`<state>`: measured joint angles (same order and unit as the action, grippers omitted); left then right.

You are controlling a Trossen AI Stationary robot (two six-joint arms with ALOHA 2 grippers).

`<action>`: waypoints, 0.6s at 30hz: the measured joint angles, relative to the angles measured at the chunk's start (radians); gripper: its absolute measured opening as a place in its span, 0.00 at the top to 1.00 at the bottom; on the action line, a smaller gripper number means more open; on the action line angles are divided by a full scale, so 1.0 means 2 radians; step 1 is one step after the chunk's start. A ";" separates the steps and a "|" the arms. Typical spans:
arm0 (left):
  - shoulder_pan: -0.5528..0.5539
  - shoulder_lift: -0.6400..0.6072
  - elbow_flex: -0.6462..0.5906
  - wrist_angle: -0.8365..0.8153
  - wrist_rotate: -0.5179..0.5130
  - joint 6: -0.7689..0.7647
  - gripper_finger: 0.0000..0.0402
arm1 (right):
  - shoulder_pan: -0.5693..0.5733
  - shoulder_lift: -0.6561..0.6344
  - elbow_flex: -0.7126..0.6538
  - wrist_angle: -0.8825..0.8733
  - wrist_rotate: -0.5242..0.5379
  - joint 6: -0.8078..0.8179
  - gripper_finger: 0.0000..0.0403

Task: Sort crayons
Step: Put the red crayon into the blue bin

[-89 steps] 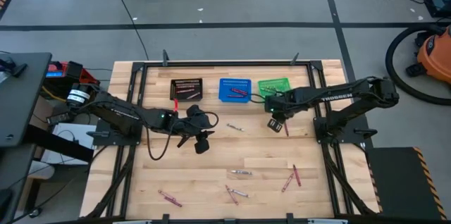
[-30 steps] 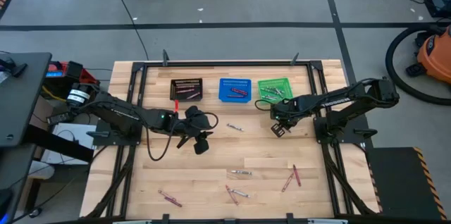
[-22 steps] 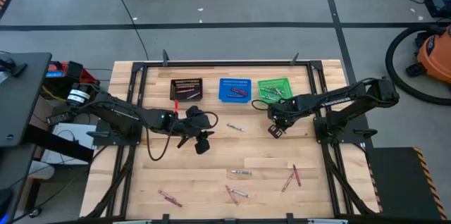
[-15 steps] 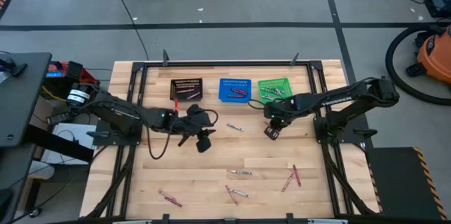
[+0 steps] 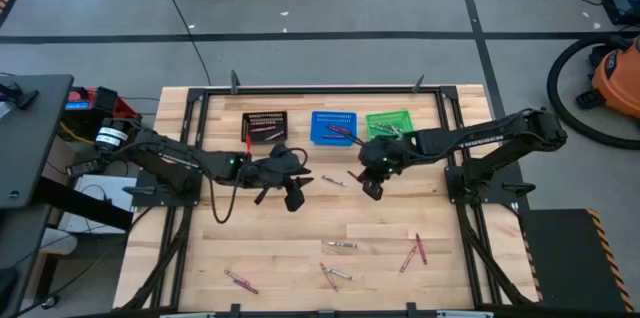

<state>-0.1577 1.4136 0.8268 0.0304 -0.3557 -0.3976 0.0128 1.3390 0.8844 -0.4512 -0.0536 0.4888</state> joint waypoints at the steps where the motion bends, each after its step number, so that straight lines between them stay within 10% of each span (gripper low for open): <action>1: 0.000 0.000 0.000 0.001 0.000 0.003 0.69 | 0.000 0.000 0.001 0.007 0.000 -0.005 0.98; 18: -0.002 0.031 0.000 0.106 0.044 0.066 0.55 | 0.001 0.000 0.002 0.159 -0.089 -0.065 0.98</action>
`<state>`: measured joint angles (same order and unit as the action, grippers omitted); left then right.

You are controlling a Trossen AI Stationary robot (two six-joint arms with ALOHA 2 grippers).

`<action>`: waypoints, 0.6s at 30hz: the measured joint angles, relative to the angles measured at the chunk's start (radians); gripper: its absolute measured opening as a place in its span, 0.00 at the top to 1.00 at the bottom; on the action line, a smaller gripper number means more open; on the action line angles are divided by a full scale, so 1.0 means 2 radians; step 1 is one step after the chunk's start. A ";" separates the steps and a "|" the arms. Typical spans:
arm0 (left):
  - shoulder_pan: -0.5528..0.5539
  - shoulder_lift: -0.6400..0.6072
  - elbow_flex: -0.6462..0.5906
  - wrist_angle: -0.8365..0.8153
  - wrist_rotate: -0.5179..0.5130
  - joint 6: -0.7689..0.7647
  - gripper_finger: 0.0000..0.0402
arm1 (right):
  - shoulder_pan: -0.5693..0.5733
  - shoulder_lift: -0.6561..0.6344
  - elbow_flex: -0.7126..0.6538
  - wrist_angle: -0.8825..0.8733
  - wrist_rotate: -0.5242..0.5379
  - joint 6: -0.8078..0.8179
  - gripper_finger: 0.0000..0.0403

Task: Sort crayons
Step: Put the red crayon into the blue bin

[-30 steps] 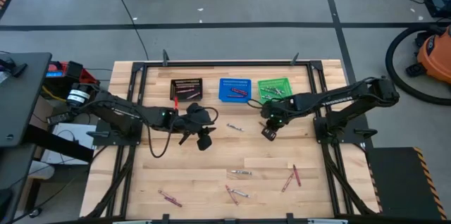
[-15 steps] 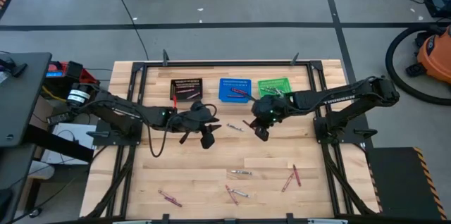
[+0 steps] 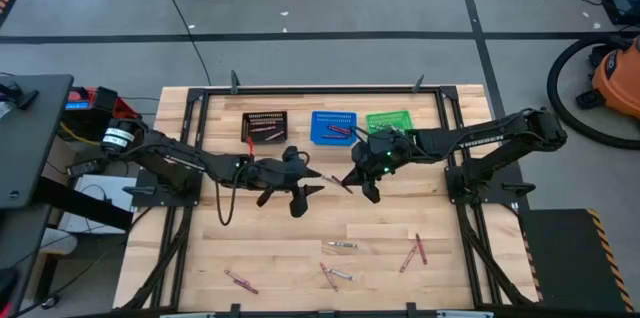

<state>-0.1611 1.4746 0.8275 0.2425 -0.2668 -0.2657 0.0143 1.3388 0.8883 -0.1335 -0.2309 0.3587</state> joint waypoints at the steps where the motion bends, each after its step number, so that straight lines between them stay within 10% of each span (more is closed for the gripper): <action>1: 0.000 0.000 -0.001 0.004 0.001 0.000 0.55 | 0.000 0.000 0.000 0.003 -0.002 -0.001 0.98; 18: 0.000 0.003 0.000 0.113 0.001 0.008 0.55 | 0.000 0.000 0.000 0.055 0.000 -0.011 0.98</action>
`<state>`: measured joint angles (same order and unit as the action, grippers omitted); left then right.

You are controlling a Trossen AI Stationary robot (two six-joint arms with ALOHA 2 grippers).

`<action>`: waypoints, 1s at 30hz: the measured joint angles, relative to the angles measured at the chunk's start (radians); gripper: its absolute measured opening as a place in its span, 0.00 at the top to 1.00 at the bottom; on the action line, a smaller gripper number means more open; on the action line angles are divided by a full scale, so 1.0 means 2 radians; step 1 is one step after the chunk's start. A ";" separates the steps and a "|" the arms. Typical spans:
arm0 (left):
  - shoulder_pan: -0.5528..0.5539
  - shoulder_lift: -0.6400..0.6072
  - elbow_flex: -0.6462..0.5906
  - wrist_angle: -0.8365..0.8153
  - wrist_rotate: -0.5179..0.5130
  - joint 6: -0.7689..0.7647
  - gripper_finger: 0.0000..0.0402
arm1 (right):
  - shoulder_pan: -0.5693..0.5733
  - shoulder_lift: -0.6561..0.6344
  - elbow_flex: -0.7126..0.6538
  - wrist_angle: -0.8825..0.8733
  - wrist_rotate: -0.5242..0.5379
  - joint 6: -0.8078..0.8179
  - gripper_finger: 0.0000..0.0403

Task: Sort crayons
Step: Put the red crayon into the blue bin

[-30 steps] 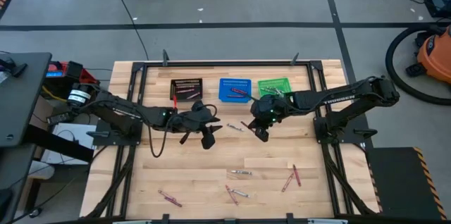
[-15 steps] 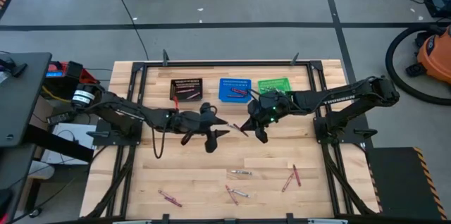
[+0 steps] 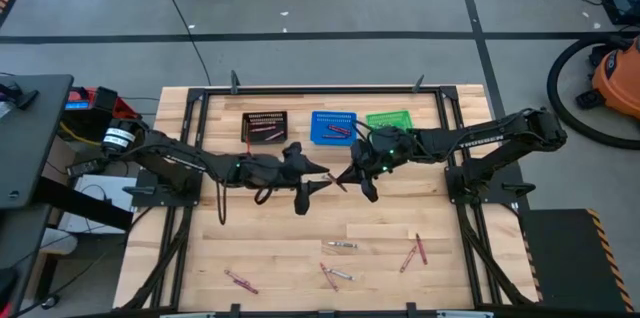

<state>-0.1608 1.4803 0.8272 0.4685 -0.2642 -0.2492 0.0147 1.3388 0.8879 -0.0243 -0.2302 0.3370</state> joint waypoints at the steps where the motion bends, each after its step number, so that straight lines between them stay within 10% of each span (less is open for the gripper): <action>1: 0.000 0.000 0.000 0.003 0.000 -0.001 0.55 | 0.000 0.000 0.000 0.004 0.000 0.000 0.98; 16: 0.000 0.000 0.000 0.038 -0.001 0.001 0.56 | -0.002 0.000 0.000 0.051 0.017 -0.004 0.98; 30: 0.013 0.000 0.000 0.053 -0.001 0.028 0.79 | -0.003 0.000 0.000 0.060 0.019 -0.004 0.98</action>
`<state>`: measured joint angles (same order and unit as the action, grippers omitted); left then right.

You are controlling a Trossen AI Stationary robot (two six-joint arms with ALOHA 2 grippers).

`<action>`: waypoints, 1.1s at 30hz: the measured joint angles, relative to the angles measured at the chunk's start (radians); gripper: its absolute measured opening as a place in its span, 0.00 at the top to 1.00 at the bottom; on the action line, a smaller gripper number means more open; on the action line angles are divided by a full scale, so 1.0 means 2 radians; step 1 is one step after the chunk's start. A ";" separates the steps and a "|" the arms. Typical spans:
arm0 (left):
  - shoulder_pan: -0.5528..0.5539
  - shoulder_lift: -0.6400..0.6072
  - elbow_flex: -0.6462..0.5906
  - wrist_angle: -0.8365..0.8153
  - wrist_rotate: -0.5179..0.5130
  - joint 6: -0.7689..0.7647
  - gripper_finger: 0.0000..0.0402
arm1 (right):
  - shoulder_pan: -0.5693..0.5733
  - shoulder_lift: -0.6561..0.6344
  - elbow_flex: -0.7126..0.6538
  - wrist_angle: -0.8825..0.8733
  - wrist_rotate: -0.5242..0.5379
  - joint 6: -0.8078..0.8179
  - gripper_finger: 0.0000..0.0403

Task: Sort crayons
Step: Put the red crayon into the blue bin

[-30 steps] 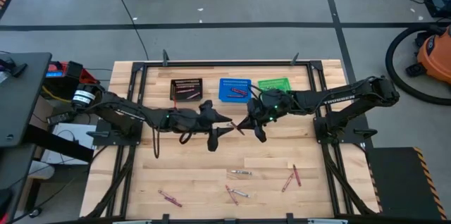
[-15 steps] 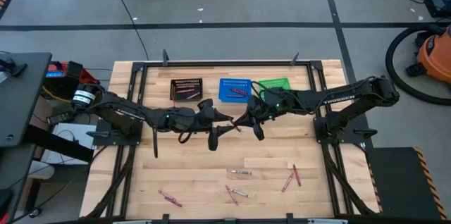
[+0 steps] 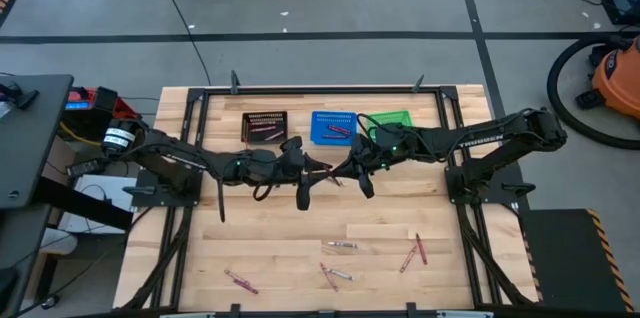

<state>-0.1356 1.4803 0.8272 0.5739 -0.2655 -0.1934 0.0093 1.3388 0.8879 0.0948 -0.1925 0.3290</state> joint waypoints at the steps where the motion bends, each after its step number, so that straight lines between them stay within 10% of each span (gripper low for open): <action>1: 0.002 0.000 0.000 0.000 0.001 0.000 0.81 | 0.000 0.000 0.000 0.000 0.001 0.000 0.98; 8: 0.004 0.000 0.000 -0.001 0.006 0.008 0.93 | 0.000 0.000 0.000 -0.002 0.005 -0.002 0.98; 33: 0.095 0.000 0.000 -0.072 0.076 0.028 0.90 | 0.032 -0.001 0.000 -0.093 0.020 0.037 0.79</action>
<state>0.0539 1.4796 0.8265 0.4307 -0.1131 -0.1366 0.0726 1.3376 0.8879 -0.0919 -0.1532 0.4038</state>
